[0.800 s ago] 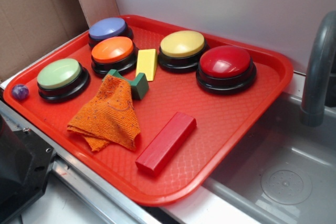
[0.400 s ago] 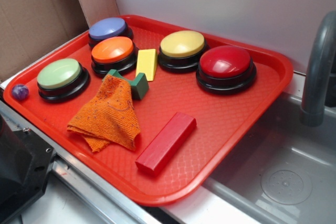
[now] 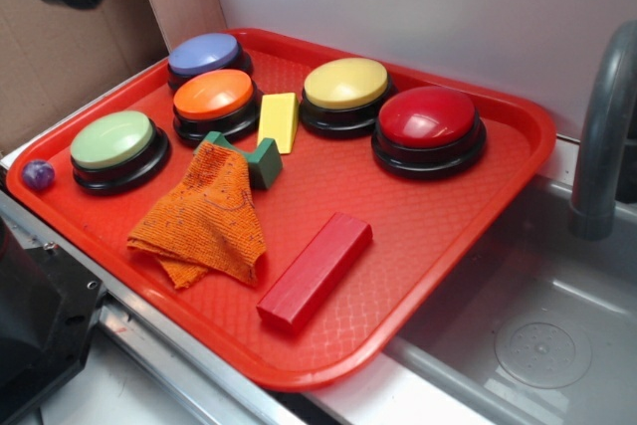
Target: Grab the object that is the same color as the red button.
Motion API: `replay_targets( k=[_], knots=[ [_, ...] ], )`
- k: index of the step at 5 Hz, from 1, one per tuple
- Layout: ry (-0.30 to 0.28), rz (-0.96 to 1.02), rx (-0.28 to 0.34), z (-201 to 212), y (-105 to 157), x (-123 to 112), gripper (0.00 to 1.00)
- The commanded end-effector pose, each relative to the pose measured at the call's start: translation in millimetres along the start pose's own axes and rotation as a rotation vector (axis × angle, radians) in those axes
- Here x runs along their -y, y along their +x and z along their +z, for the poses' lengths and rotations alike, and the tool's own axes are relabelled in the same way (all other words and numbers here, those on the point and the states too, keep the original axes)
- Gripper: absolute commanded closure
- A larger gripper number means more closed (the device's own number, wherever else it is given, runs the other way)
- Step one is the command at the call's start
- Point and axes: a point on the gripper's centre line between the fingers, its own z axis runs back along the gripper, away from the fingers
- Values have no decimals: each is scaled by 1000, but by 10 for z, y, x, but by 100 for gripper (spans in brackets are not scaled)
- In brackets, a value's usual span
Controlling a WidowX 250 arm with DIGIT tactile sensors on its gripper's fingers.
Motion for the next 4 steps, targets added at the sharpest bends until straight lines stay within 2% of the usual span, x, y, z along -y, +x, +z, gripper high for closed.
replay_targets(
  k=[1, 3, 4],
  knots=[
    [10, 128, 67, -425, 229, 268, 0],
    [-12, 106, 69, -849, 396, 489, 0],
    [-28, 160, 93, -1082, 462, 587, 0]
  ],
)
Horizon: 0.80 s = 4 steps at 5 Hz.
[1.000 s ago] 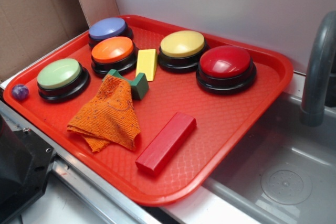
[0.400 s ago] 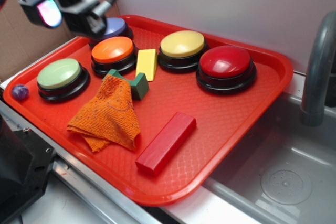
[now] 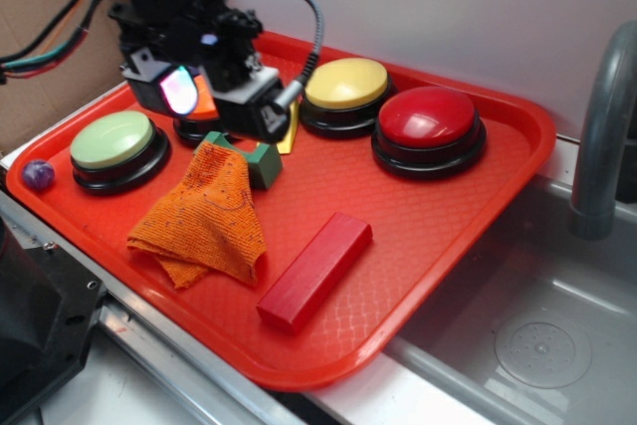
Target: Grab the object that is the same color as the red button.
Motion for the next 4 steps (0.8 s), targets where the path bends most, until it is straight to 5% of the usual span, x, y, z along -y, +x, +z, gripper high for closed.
replay_targets(
  k=[1, 4],
  knots=[
    [-35, 46, 43, -336, 119, 200, 0],
    [6, 60, -21, -901, 189, 365, 0]
  ],
)
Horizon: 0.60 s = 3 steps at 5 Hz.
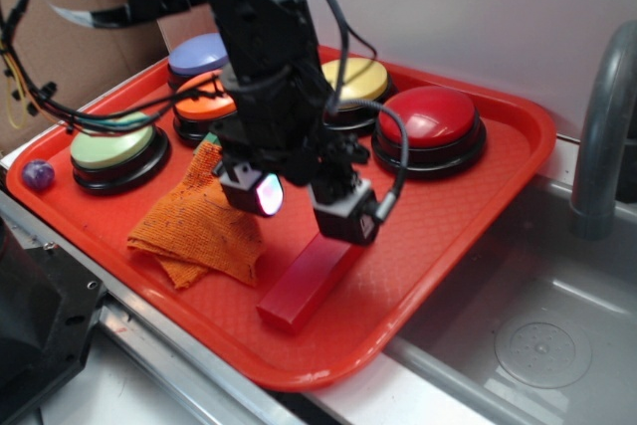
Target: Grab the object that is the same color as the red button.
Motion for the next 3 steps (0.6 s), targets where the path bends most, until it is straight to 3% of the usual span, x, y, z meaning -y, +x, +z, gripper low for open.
replay_targets(
  k=[1, 3],
  knots=[
    [19, -24, 4, -142, 97, 151, 0],
    [10, -20, 4, -222, 96, 162, 0]
  ],
)
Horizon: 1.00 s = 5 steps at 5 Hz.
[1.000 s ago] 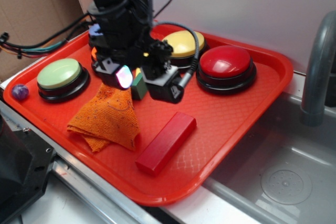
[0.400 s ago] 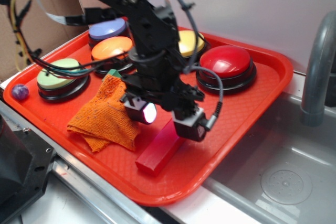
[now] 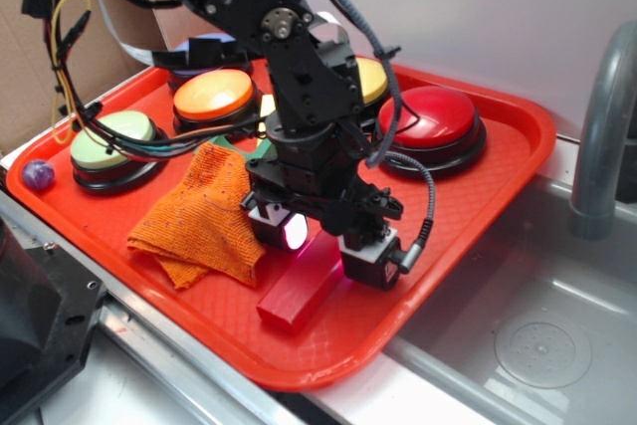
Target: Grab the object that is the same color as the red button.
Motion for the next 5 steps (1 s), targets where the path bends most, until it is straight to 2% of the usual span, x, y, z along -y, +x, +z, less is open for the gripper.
replay_targets(
  k=[1, 3, 4, 5],
  knots=[
    [-27, 16, 43, 60, 76, 36, 100],
    [-74, -63, 52, 547, 127, -110, 100],
    [-21, -105, 22, 917, 158, -249, 100],
    [0, -116, -4, 1249, 182, -413, 100]
  ],
)
